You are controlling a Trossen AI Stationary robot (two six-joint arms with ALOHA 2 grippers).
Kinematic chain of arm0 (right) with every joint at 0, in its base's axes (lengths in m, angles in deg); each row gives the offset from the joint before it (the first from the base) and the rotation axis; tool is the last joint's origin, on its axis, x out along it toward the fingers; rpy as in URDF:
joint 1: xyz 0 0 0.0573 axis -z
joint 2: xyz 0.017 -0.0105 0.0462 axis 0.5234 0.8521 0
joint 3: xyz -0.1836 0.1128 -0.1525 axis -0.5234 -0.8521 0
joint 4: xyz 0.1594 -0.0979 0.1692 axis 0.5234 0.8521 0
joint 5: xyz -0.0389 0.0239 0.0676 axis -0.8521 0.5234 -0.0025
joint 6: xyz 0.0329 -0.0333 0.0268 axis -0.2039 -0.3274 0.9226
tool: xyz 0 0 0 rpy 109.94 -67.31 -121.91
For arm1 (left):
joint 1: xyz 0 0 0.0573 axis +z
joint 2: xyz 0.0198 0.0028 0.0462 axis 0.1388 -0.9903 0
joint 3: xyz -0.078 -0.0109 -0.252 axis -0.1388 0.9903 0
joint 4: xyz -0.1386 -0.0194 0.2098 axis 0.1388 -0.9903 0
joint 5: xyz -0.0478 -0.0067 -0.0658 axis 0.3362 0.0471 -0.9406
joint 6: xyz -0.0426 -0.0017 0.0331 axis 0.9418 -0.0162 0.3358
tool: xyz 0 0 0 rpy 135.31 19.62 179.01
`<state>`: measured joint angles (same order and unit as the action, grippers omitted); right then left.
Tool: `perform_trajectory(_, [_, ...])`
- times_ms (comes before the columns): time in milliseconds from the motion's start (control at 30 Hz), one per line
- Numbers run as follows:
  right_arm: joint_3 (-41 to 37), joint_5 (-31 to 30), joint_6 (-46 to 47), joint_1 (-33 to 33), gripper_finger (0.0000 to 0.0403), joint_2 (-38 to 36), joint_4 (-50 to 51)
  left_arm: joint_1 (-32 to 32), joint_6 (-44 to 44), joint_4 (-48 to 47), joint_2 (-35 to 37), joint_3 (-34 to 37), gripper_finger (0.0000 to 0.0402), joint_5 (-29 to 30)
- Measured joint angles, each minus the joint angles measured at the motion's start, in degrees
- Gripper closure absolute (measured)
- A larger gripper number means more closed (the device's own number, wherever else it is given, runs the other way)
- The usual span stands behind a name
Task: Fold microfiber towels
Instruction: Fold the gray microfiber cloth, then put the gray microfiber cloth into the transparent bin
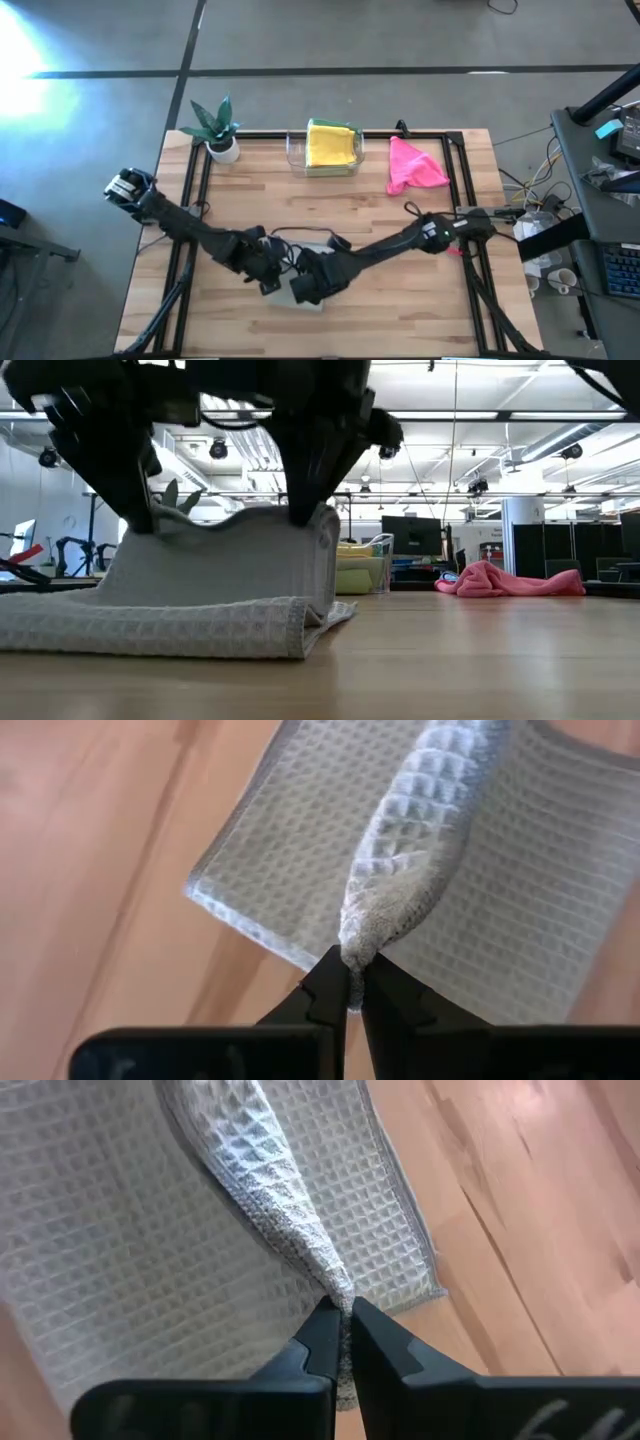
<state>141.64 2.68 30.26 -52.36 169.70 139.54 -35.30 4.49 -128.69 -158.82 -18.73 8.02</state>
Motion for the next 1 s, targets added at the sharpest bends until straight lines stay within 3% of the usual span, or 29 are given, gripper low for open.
perform_trajectory(400, [0.0,2.4,-1.0,2.6,0.0390,0.5,1.4,2.6,-2.0,0.7,0.0,2.7,0.0393,1.0])
perform_trajectory(667, [0.0,1.2,-0.4,2.9,0.0356,0.5,2.1,3.1,-3.5,0.8,0.0,2.4,0.0388,2.5])
perform_trajectory(1000, [0.0,0.3,-1.7,4.0,0.0299,0.3,3.0,4.4,-6.6,0.4,0.1,2.4,0.0304,2.7])
